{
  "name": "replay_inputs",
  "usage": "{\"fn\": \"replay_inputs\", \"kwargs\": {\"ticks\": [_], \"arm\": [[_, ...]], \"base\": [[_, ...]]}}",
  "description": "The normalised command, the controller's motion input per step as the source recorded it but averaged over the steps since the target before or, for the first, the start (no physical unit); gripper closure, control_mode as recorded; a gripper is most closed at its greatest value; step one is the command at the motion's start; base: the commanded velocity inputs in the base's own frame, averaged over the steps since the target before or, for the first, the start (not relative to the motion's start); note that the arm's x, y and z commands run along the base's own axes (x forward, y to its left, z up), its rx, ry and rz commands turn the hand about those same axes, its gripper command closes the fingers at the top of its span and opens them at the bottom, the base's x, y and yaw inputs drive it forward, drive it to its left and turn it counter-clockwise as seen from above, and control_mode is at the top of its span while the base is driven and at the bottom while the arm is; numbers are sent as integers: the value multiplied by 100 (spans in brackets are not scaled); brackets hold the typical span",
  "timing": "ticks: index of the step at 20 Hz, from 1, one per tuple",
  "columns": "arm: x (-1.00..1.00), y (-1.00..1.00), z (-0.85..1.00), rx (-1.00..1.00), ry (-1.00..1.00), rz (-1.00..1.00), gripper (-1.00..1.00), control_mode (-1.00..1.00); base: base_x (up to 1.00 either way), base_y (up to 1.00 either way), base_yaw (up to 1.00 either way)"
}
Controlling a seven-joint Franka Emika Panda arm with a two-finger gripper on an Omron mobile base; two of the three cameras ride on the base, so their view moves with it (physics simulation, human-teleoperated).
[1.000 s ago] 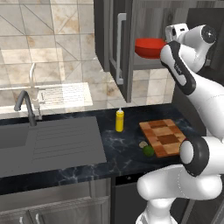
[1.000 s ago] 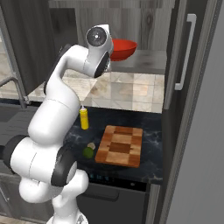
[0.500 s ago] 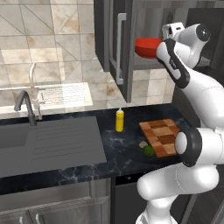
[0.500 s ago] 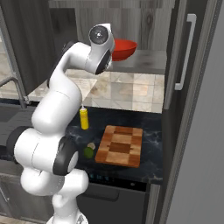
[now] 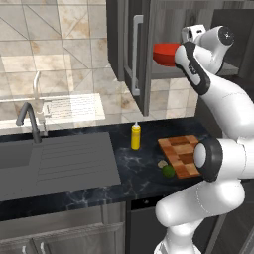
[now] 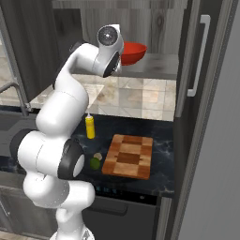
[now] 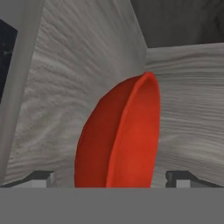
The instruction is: Open the cabinet. Place the bowl and condiment on the counter. Then place the lime and garlic on the cutting board.
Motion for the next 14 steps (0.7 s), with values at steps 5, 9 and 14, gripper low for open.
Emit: {"fn": "replay_inputs", "kwargs": {"ticks": [5,9,14], "arm": [[2,0,-16,0,1,0,-100,-100],[0,0,-18,0,1,0,-100,-100],[7,0,-9,0,2,0,-100,-100]], "base": [[0,0,0],[0,0,0],[0,0,0]]}}
